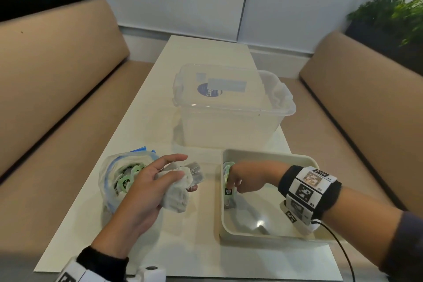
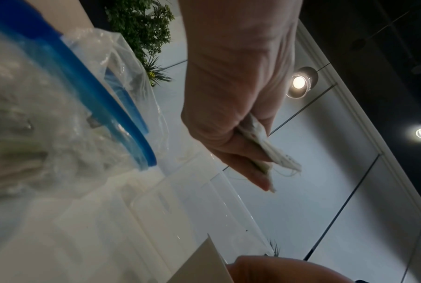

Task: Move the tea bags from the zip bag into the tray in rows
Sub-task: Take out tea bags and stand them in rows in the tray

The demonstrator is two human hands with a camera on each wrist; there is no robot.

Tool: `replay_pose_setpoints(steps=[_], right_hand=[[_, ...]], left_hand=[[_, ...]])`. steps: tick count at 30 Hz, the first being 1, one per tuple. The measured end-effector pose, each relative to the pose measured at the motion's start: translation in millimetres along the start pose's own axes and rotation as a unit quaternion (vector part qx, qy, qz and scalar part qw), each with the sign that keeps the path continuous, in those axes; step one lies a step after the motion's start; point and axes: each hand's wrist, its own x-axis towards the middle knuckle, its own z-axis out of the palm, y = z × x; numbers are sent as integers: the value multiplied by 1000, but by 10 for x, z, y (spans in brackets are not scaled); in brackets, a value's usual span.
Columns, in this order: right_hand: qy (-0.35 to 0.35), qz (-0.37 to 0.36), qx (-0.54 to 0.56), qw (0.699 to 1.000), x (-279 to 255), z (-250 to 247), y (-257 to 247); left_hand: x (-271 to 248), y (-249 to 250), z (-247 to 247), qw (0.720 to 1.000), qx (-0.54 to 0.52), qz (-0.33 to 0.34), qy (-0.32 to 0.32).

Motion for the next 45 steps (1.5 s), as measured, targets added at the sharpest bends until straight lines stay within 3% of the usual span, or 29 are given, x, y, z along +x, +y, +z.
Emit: replay_pose_setpoints(steps=[3,5,7,8,11,14,16,20,24,29,35,45], right_hand=[[44,3,12,999,-104,-60,1],[149,-17,44,988,-270,-202,-23],[305,-83,111,942,-496,-355,-150],[350,-140,128,917,-614,-406,-263],[361,-274,59,889,-795,-380,-634],[421,-285,-79,857,-654,-231,-788],[460,-286,-99,835,-589,-215,-784],[425,-308,-13,851,-685,-304,-791],[390,-244,147,876,-881,-603,-767],[367,-180,267,873,-978,-858,-687],[353,-160,298,872,-994,-902,-662],[402,-169,251,864,-963,-703,-489]], left_hand=[[-29,16,66,1000,-24,-1,1],[-27,24,95,999,-44,-5,4],[-6,19,125,998,-68,-15,11],[7,15,140,996,-84,-22,14],[40,14,197,992,-115,-39,15],[47,24,251,991,-128,-46,-4],[37,31,265,990,-134,-50,-8],[17,52,248,990,-134,-47,-6],[-29,72,235,993,-100,-64,-20],[-130,174,317,985,-120,-102,-69],[-176,174,445,993,-88,-20,-81],[-93,115,464,999,-1,52,6]])
